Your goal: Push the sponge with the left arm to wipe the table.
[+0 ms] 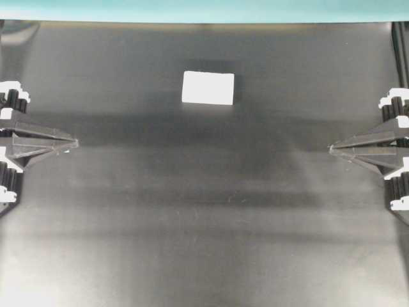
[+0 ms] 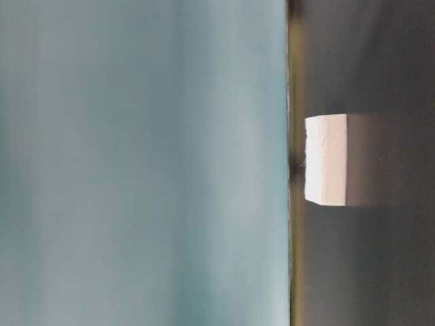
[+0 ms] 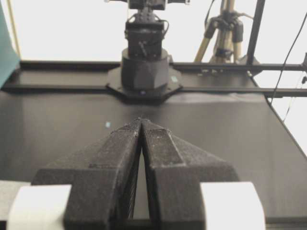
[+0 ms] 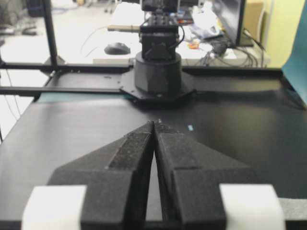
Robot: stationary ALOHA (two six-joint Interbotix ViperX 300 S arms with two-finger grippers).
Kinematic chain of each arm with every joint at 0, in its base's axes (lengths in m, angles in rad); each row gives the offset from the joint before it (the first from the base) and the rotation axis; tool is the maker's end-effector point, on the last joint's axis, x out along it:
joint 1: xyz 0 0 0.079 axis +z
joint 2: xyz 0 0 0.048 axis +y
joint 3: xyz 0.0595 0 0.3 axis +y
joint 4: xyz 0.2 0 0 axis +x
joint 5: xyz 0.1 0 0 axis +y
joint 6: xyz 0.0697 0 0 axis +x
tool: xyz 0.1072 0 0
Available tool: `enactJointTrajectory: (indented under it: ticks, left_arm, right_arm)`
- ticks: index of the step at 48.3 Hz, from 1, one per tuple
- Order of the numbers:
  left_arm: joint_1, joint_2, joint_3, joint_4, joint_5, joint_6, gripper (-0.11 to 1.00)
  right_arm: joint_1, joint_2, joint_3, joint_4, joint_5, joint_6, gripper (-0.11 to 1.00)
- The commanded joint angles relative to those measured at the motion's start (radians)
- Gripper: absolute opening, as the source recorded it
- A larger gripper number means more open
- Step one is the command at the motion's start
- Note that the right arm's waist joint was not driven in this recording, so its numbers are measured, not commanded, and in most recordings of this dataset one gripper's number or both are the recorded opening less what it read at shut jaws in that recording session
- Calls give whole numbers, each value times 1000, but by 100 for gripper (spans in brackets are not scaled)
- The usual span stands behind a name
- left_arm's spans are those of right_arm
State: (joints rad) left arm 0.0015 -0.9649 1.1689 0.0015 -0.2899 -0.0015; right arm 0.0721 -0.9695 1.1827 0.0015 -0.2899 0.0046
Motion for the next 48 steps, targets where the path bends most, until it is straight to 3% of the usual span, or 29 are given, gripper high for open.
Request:
enactJointTrajectory:
  ticks: [1, 10, 17, 26, 34, 48]
  left_arm:
    - [-2, 20, 23, 46, -5, -3, 5]
    - [-2, 58, 40, 46, 23, -9, 2]
    - [28, 112, -9, 46, 69, -23, 2]
    - [132, 298, -172, 46, 270, -28, 2]
    - [216, 505, -328, 46, 324, -66, 2]
    - [279, 856, -635, 46, 491, -63, 10]
  right_arm:
    - [0, 6, -9, 0, -8, -11, 3]
    - [0, -6, 14, 0, 40, -15, 1]
    - [0, -18, 14, 0, 86, -14, 1]
    - [0, -21, 14, 0, 121, -2, 1]
    - [0, -23, 20, 2, 138, 0, 1]
    - [0, -25, 26, 2, 146, 2, 1]
